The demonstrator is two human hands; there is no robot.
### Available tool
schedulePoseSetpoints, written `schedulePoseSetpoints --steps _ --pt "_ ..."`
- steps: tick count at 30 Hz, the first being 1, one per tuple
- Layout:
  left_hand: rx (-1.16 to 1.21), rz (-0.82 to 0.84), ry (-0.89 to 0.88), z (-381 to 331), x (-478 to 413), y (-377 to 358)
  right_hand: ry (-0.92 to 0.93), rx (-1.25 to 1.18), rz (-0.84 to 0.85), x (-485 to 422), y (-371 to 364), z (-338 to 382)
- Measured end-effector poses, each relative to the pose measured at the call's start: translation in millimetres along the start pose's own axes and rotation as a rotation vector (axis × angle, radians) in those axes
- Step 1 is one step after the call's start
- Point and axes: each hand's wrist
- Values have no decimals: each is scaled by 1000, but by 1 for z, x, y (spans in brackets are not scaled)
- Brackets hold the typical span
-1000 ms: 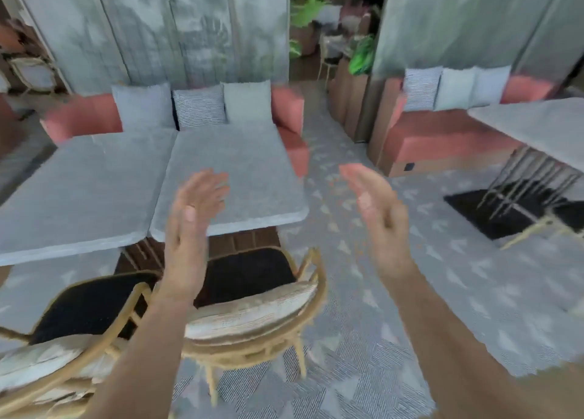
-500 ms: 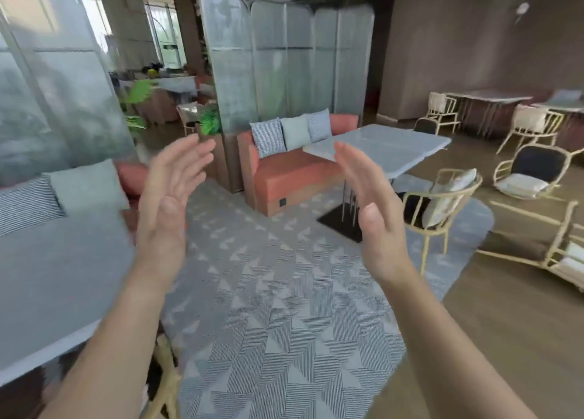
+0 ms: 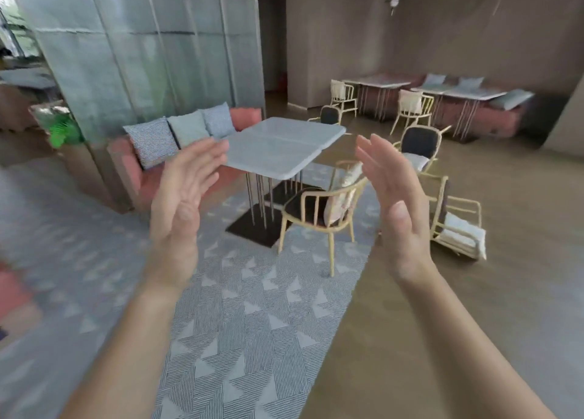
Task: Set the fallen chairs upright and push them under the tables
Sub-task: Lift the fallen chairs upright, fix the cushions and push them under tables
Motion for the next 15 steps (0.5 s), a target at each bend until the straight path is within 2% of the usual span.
schedulePoseSetpoints --steps 7,15 --pt "168 51 -23 153 -131 -100 -93 139 -86 -40 129 -122" --pt "355 254 -78 266 -295 -276 -131 310 -233 -59 315 -206"
Point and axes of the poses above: each hand's wrist, its own x-axis away from the middle knuckle, its own y-axis out of the back of the hand, z = x × y, and after that the axes turned 11 degrees about z, right-handed
